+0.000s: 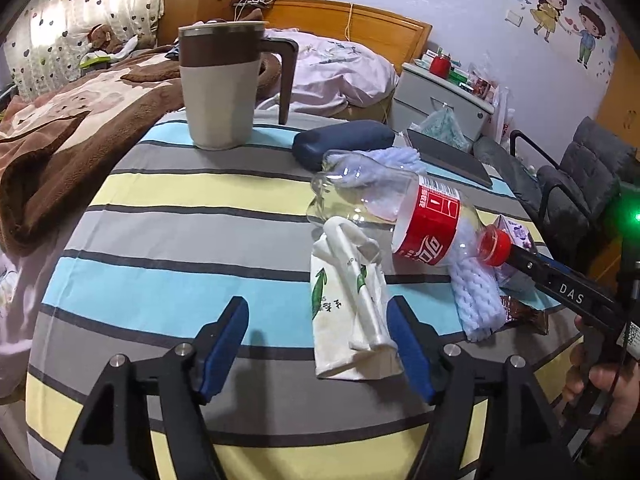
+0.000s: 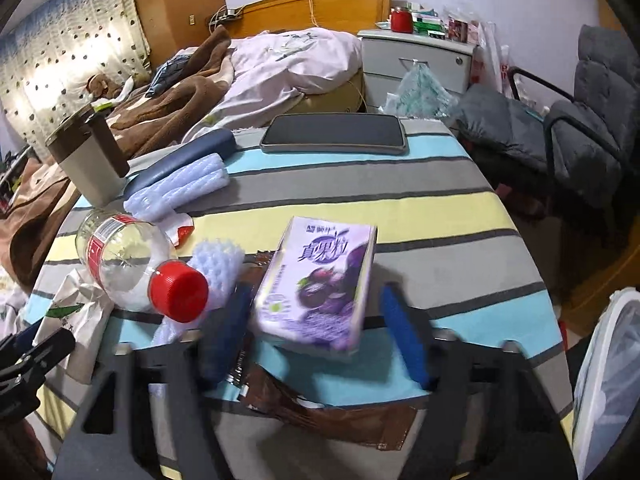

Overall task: Collect trash
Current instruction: 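Grasp the white paper packet with the left gripper while the right gripper grasps the purple juice box, then carry the packet and juice box over the white bin and open both grippers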

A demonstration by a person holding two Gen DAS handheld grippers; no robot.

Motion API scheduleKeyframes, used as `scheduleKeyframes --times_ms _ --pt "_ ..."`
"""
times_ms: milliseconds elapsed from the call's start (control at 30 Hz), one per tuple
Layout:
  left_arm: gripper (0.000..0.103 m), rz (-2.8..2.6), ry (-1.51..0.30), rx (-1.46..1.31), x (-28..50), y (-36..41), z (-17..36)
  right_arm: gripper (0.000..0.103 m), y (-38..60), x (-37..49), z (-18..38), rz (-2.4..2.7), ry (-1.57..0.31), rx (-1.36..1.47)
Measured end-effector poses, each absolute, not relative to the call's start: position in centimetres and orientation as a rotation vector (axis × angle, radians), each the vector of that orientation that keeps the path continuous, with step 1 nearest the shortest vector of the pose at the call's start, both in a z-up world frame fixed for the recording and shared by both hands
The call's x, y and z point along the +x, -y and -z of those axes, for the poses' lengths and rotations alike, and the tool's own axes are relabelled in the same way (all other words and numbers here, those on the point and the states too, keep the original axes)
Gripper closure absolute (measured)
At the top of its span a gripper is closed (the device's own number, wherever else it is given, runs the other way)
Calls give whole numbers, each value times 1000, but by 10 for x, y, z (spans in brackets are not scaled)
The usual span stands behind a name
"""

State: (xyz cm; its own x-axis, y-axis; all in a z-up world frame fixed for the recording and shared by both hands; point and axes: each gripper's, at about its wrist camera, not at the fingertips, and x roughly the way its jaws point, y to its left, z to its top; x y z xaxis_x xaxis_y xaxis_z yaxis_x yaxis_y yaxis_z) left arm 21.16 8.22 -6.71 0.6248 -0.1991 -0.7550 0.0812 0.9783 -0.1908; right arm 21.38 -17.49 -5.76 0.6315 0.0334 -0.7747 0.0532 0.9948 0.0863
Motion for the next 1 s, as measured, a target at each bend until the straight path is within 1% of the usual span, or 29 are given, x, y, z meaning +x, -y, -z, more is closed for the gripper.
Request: scheduleKeyframes --times_ms 233,300,367,400,567,1000 --pt "30 190 -934 -191 222 -78 78 45 177 206 56 5 -870 139" --pt "39 196 -929 -176 221 -73 78 45 179 202 55 9 -860 144" --pt "54 219 -935 -173 221 -69 79 45 181 201 54 6 -858 153" --pt "57 226 -938 -173 220 -68 79 45 181 199 53 4 -855 158" --pt "64 205 -913 -129 213 -63 73 45 185 196 51 0 -846 166" --pt "66 192 -844 -69 181 -52 54 45 194 171 38 -39 -801 180"
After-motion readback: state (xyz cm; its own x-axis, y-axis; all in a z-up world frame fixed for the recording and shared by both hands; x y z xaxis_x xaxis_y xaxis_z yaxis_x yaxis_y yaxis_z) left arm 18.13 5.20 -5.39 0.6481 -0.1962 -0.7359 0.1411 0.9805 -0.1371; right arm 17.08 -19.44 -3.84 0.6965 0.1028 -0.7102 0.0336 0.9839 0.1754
